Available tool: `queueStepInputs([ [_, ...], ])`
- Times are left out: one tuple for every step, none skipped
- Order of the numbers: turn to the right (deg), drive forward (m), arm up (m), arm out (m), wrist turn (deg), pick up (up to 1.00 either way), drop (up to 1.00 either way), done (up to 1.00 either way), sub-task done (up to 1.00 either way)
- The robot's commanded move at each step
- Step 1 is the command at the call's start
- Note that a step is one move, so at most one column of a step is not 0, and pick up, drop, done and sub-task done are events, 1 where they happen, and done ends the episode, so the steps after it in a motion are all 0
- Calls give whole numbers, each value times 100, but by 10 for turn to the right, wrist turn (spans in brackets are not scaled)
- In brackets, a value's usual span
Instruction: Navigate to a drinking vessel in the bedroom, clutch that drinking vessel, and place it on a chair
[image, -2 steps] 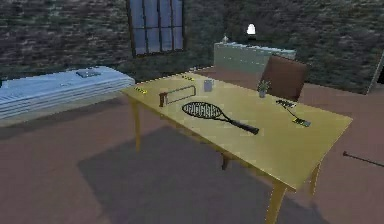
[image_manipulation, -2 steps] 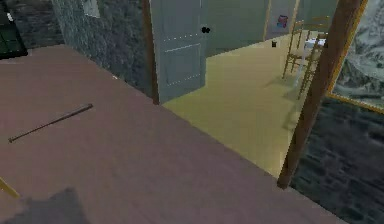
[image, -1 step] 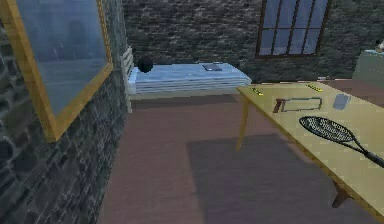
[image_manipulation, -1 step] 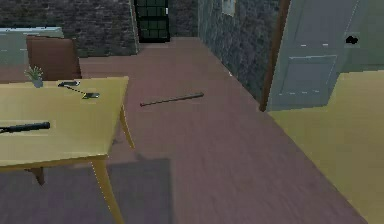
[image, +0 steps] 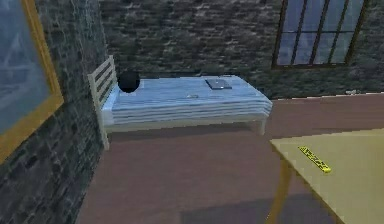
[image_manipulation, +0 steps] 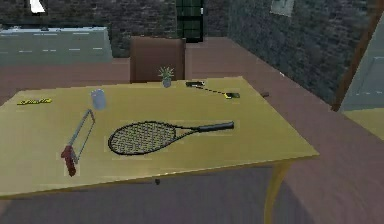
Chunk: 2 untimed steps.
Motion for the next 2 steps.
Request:
queueStepInputs([
  [-60, 0, 0, 0, 0, 0, 0, 0, 0],
  [-30, 0, 0, 0, 0, 0, 0, 0, 0],
])
